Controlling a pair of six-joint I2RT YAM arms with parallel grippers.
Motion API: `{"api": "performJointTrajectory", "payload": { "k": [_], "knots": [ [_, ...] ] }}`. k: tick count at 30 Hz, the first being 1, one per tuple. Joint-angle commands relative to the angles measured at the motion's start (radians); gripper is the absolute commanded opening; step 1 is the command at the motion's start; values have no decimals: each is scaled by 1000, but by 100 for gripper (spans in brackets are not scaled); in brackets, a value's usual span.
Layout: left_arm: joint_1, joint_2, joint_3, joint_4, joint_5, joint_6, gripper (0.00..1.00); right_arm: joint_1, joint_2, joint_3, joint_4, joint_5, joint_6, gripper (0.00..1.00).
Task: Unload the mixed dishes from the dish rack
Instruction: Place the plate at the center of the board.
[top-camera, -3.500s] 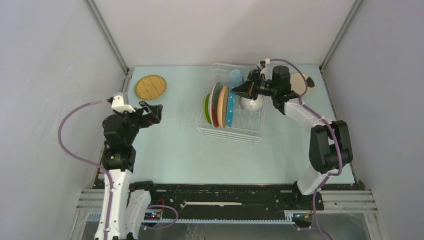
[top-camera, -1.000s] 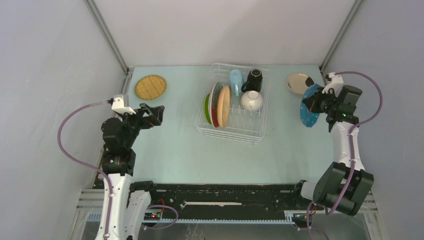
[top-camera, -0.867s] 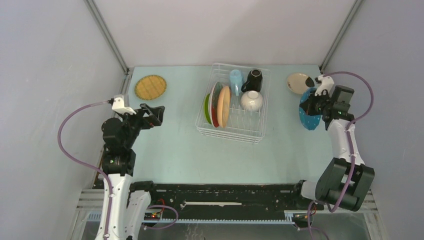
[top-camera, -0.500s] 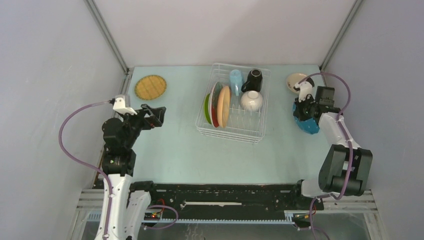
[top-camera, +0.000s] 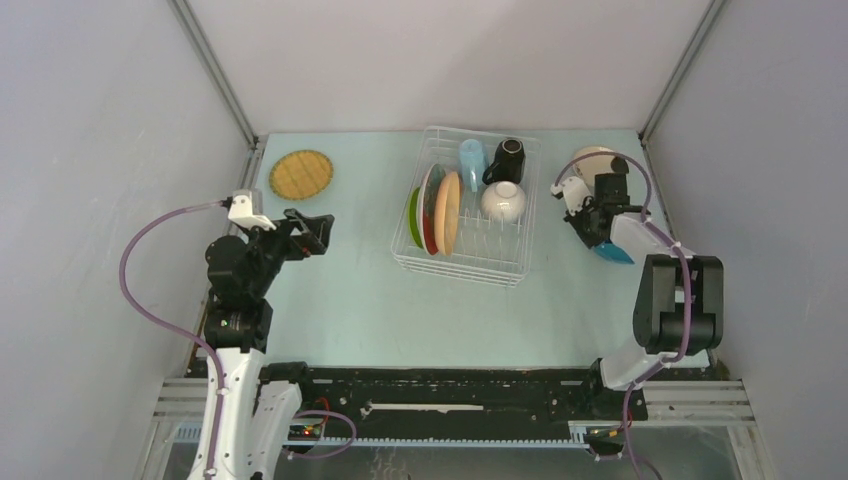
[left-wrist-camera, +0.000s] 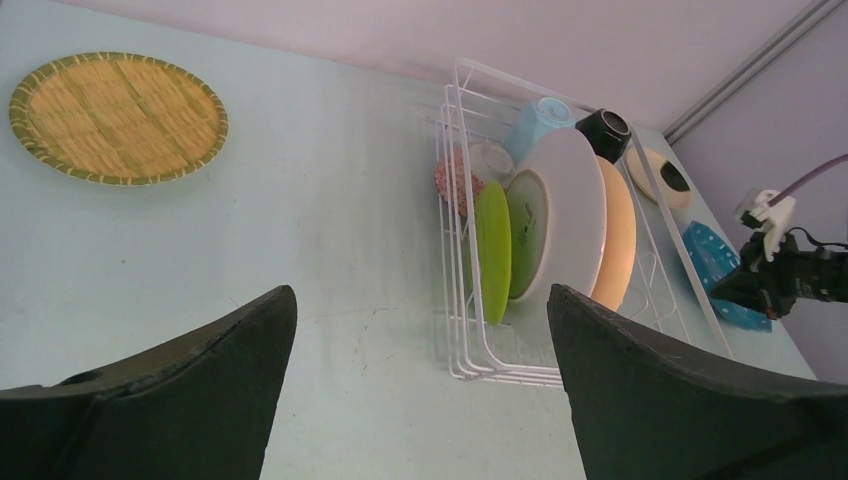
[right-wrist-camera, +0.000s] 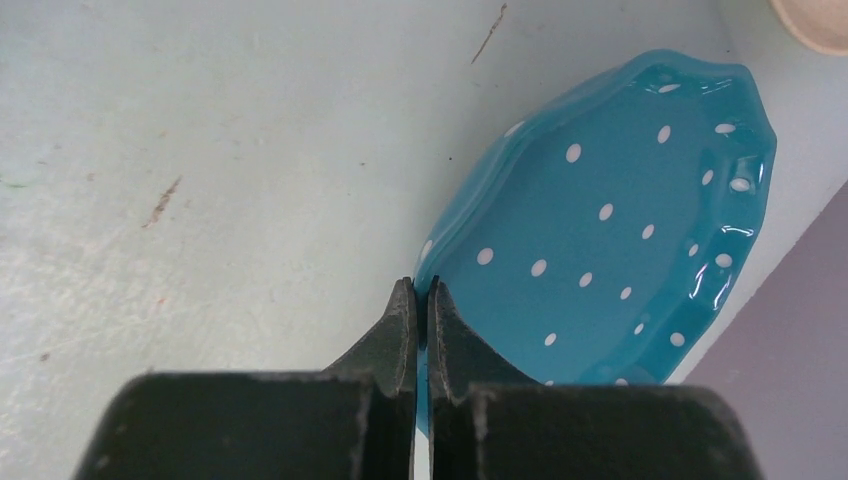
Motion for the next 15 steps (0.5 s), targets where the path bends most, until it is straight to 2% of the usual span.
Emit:
{"api": "performJointTrajectory", "payload": {
  "k": [1,10,12,15],
  "knots": [
    [-13,-4,20,5,10,15,100,36,39,55,114,182,-84,0],
    [-19,-7,22,1,8,20,100,39,165,55,225,353,-130,0],
    [-19,-6,22,1,8,20,100,37,179,55,240,363,-132,8],
    [-20,-9,23,0,7,20,100,39,196,55,251,378,-130,28]
  ]
}}
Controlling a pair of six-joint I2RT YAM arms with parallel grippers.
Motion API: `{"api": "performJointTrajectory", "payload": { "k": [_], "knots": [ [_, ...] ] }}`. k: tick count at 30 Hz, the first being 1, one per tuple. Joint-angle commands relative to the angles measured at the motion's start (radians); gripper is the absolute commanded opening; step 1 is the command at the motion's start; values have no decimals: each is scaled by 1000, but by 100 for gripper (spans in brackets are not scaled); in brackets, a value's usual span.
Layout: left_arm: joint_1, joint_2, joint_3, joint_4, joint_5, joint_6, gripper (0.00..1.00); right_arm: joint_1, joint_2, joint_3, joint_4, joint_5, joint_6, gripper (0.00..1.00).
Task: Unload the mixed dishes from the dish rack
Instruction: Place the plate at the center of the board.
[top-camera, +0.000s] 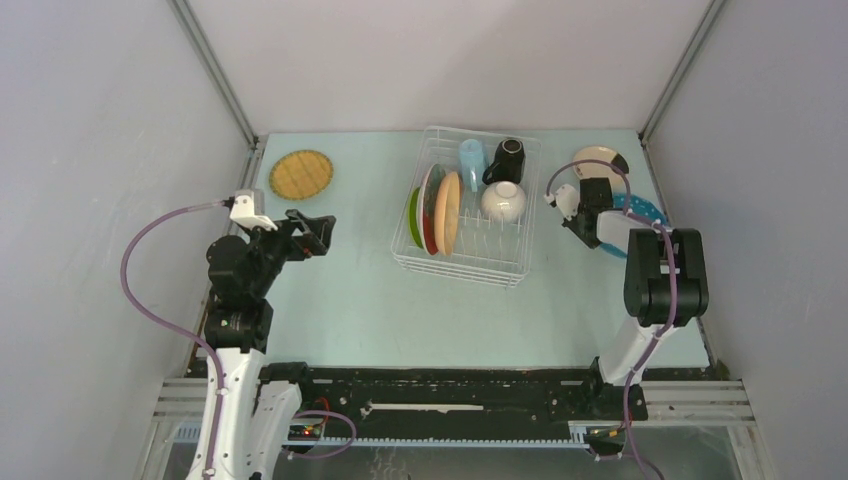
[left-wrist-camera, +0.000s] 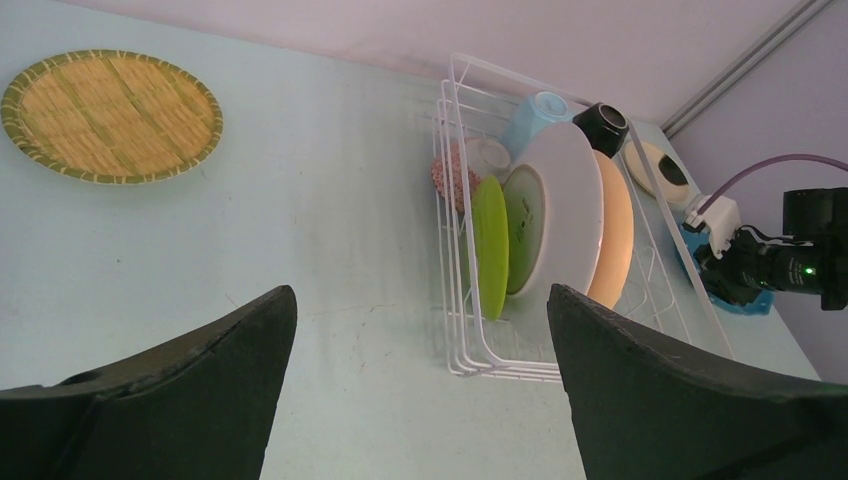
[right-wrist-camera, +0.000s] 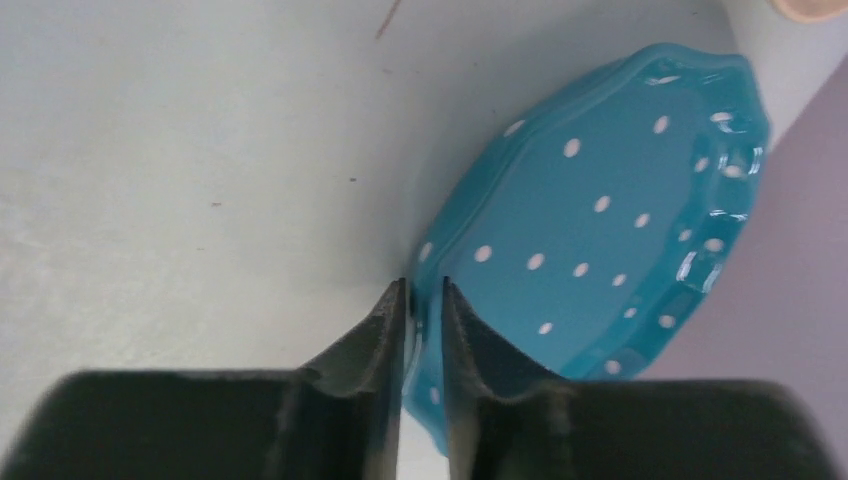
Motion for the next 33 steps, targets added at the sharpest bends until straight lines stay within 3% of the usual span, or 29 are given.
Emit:
{"api": "performJointTrajectory", "payload": {
  "k": [1,4,7,10,16,21,23,24,28,33],
  "knots": [
    [-8,-8,23,4,8,14,100,-1,5,50,92,87,-26,36],
    [-7,-10,22,4,4,17,100,11,-35,53,66,66,-2,60],
    [-6,-11,21,12,12,14,100,21,-118,87,-31,-5,68,72],
    [-5,-6,6,45,39,-8,100,22,-237,114,-147,-156,143,78],
    [1,27,-8,33,-24,-139,100,-40,-465,118,-322,-704,280,78],
    [2,55,-20,79,104,-133,100,-131,-587,35,-368,-1149,363,81],
    [-1,67,-26,98,153,-137,100,-145,-609,-2,-378,-1266,364,88],
    [-5,72,-25,100,164,-152,100,-146,-611,-13,-384,-1306,362,98],
    [-93,89,-13,89,142,-165,100,-129,-602,-19,-406,-1289,340,100],
    [-303,106,61,-5,-74,-81,100,-85,-608,-19,-385,-1104,348,100]
  ]
}}
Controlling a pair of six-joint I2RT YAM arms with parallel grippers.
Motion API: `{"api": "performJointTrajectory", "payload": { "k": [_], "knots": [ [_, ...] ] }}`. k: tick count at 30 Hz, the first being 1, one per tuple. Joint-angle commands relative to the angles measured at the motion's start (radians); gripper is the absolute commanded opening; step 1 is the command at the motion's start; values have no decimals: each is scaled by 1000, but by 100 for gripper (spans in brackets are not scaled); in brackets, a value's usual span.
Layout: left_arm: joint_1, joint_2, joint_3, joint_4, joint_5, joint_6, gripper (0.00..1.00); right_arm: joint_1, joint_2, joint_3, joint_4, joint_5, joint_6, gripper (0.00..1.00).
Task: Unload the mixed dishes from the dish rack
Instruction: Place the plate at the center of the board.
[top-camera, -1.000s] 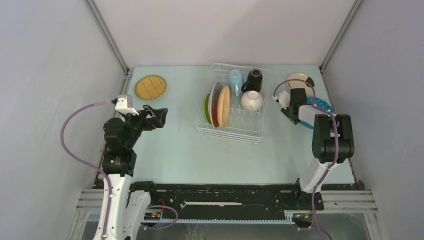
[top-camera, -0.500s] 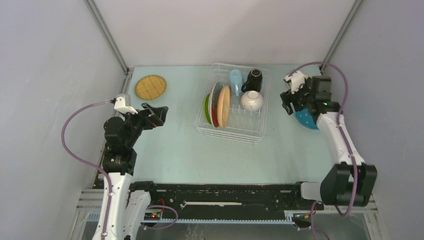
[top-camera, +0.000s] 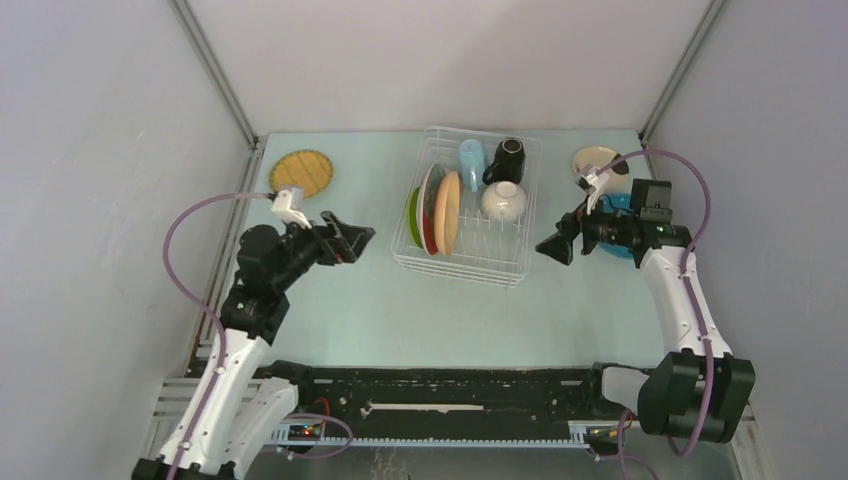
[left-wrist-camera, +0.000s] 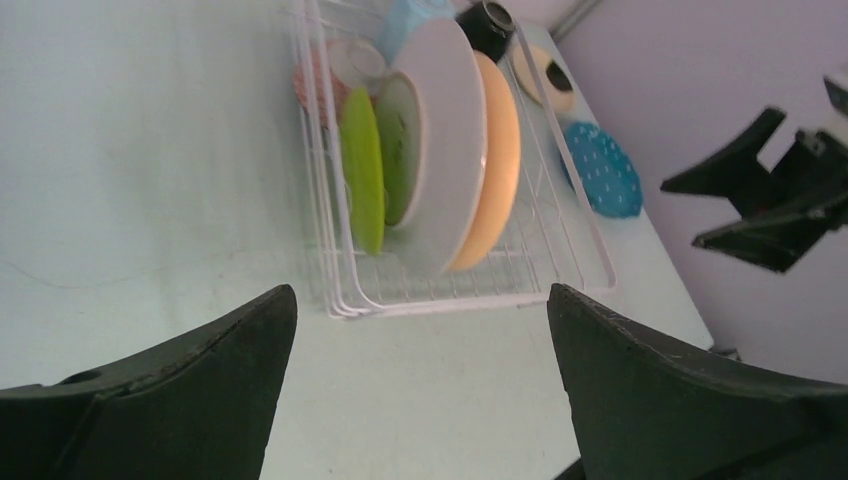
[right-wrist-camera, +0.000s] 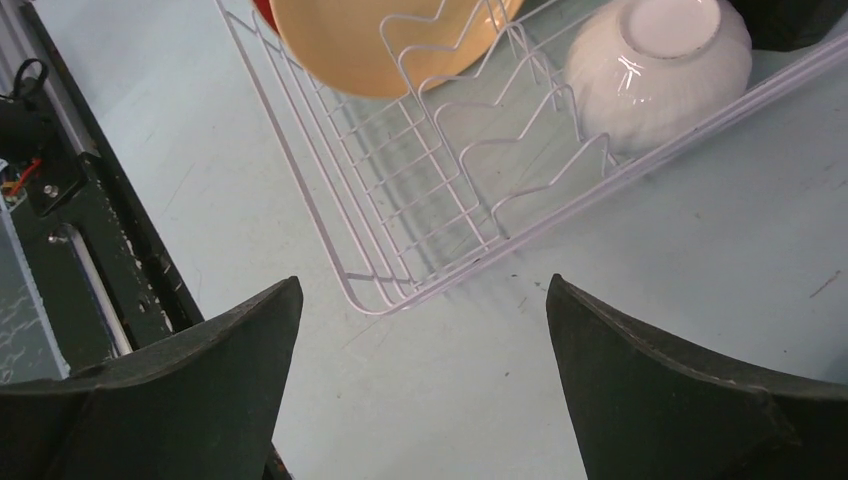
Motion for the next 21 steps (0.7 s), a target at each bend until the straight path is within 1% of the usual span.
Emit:
{"api": "performJointTrajectory", "payload": {
  "k": [1,7,10,14,17,21],
  "knots": [
    [-170,19,96,-57,-205,72,100,34,-16,10,-1,93,0,100],
    [-429,134,249,-124,-474,170,100,60,-29,10,-10,159,-31,100],
    [-557,235,336,-151,-621,237,100,79,-13,10,-12,201,-46,100],
    [-682,403,470,-202,-787,309,100,105,4,10,-12,264,-57,100],
    [-728,508,567,-238,-865,366,100,112,10,10,-12,277,-62,100],
    [-737,629,681,-292,-877,411,100,115,14,10,-10,289,-62,100]
  ]
}}
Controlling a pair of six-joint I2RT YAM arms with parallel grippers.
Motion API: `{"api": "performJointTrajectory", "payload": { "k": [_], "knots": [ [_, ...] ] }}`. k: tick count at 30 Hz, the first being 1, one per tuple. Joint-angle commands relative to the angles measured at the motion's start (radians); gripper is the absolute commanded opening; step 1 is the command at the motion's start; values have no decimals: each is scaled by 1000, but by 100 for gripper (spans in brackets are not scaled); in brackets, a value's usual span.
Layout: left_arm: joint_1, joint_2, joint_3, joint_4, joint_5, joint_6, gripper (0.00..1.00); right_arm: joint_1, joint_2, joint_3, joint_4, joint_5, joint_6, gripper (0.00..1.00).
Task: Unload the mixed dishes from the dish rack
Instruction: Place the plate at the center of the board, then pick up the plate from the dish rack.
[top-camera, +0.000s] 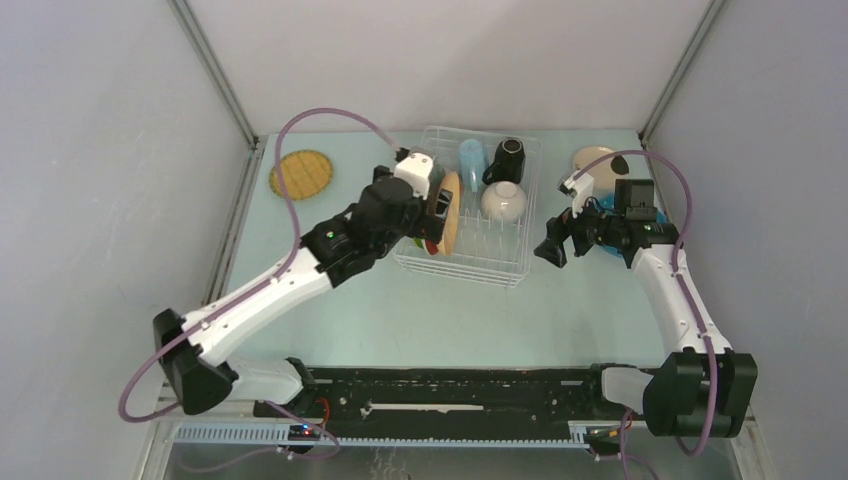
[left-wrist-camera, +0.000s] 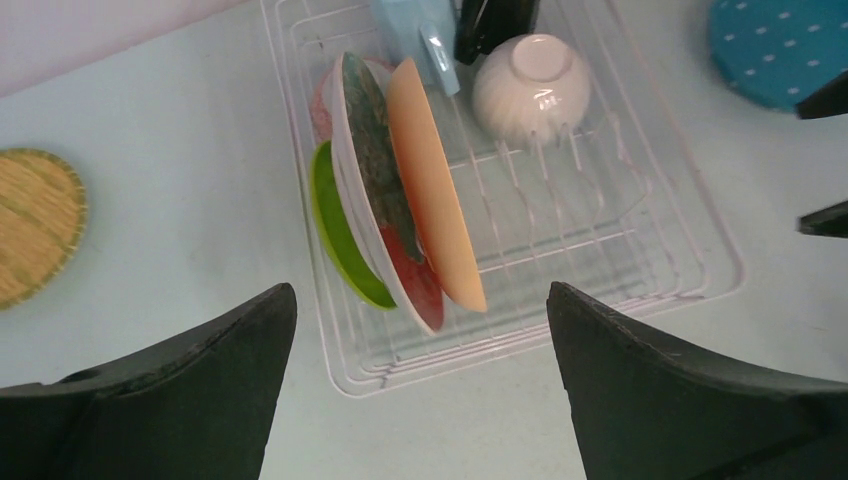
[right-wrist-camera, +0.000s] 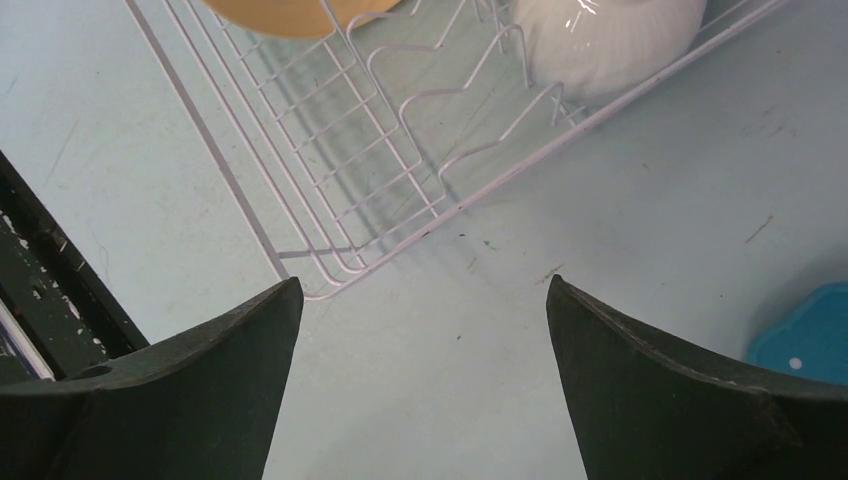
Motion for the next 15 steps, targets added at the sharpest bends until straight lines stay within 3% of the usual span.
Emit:
{"api": "performJointTrajectory", "payload": {
  "k": [1,15],
  "knots": [
    [-8,98,147,-72,-113,100,100,7,6,10,-2,36,-21,100],
    [-14,390,407,-159,-184,173,100,16,27,10,2,69,-26,100]
  ]
}}
